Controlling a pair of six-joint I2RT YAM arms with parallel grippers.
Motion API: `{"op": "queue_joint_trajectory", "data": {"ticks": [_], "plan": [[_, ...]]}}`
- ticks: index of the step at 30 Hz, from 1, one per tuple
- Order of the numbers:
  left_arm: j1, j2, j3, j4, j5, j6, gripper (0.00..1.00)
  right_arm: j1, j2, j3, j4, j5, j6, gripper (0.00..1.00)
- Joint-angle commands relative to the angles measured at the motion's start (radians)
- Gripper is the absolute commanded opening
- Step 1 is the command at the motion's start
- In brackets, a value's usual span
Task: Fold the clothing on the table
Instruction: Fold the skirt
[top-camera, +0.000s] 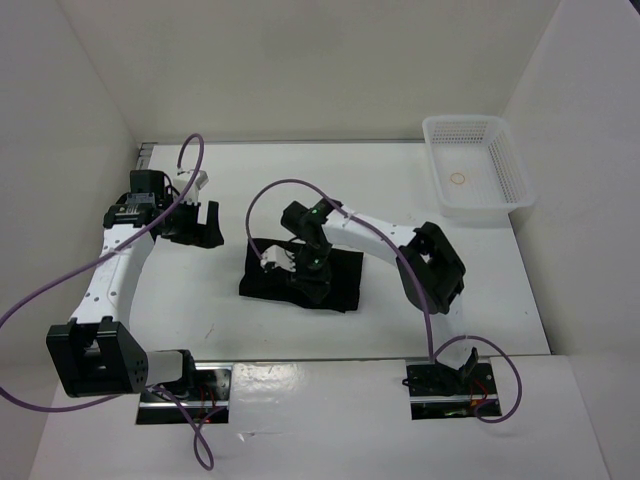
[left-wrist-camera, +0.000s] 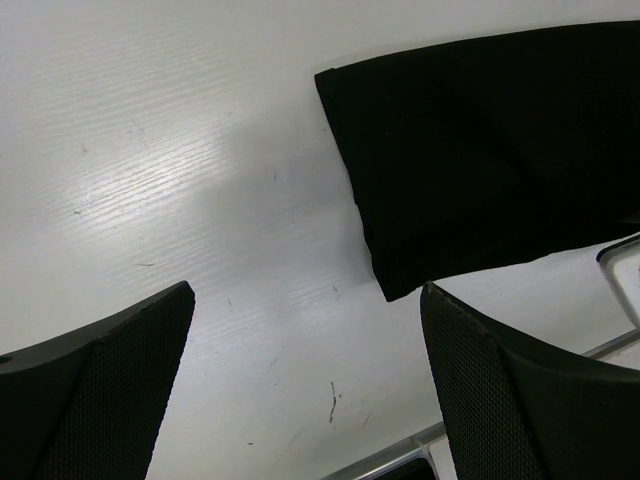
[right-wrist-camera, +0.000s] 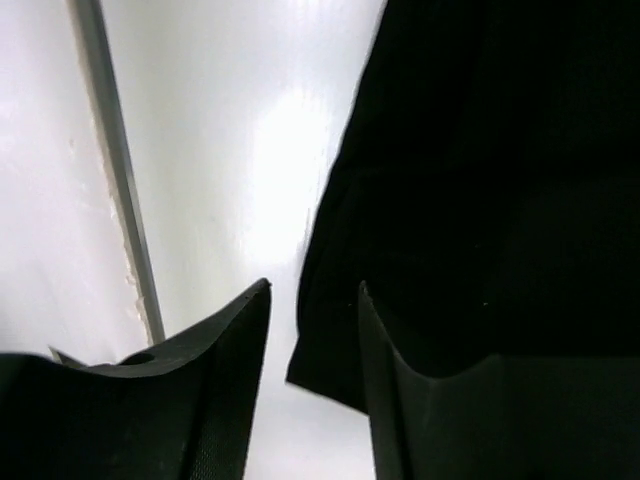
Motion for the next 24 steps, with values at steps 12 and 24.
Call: {"op": "queue_joint_trajectory", "data": {"ticks": [12,24], "plan": [[-0.044,0.075,-0.005,-0.019,0.042,0.030,1.00,-0.088,-0.130,-0.077,0.083,0.033,0.100,0.55],[-0.393,0.233,0.006,0.013,-0.160,-0.018,1.00,-0.271,-0.075,-0.129,0.339,0.252,0.416,0.55]]}}
